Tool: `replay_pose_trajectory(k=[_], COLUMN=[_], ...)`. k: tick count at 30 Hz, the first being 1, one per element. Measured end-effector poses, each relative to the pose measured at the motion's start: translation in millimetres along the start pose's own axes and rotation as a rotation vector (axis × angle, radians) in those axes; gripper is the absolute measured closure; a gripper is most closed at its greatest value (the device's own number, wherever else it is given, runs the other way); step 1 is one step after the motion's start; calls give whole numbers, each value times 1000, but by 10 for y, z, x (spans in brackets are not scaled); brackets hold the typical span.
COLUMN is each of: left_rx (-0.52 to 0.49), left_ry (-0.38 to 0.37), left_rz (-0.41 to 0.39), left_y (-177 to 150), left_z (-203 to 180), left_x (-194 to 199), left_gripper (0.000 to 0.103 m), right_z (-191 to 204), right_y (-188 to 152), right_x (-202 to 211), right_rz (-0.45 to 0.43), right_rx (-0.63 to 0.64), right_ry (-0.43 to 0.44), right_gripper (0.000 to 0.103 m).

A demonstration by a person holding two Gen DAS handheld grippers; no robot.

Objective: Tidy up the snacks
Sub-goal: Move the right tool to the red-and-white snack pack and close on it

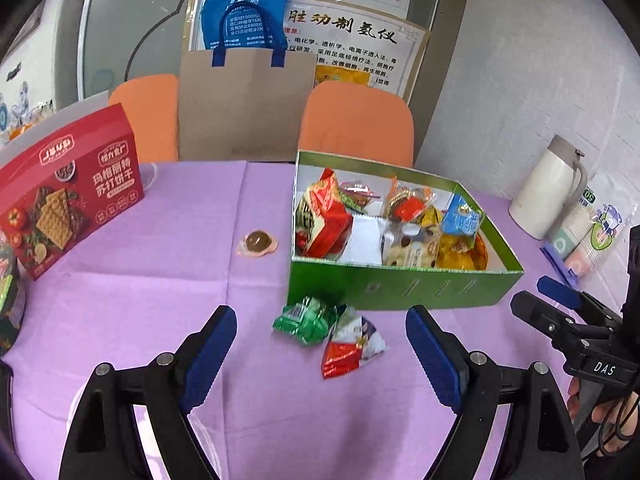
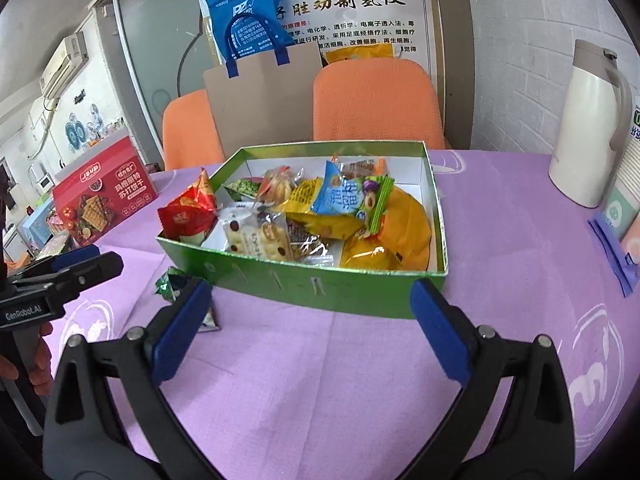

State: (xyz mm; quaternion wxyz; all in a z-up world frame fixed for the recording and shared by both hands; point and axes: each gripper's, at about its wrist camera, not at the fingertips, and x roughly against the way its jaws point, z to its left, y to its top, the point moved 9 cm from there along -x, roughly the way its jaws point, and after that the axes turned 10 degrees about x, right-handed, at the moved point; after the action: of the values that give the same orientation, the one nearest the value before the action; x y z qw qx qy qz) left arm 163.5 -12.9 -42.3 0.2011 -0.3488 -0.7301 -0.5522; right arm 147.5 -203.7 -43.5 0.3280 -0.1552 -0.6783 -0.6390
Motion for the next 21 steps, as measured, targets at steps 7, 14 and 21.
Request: replay_pose_trajectory(k=[7, 14, 21], left_rx=[-6, 34, 34], left_ry=[2, 3, -28], left_rz=[57, 75, 54], left_y=[-337, -382, -207], left_z=[189, 443, 498], left_x=[-44, -41, -25], left_gripper=[14, 14, 14], right_z=[322, 663, 995], right_y=[-297, -310, -250], right_x=[-173, -318, -493], right_rz=[77, 110, 140], right_rx=[36, 86, 153], right_ry=[96, 186, 248], right_gripper=[3, 3, 17])
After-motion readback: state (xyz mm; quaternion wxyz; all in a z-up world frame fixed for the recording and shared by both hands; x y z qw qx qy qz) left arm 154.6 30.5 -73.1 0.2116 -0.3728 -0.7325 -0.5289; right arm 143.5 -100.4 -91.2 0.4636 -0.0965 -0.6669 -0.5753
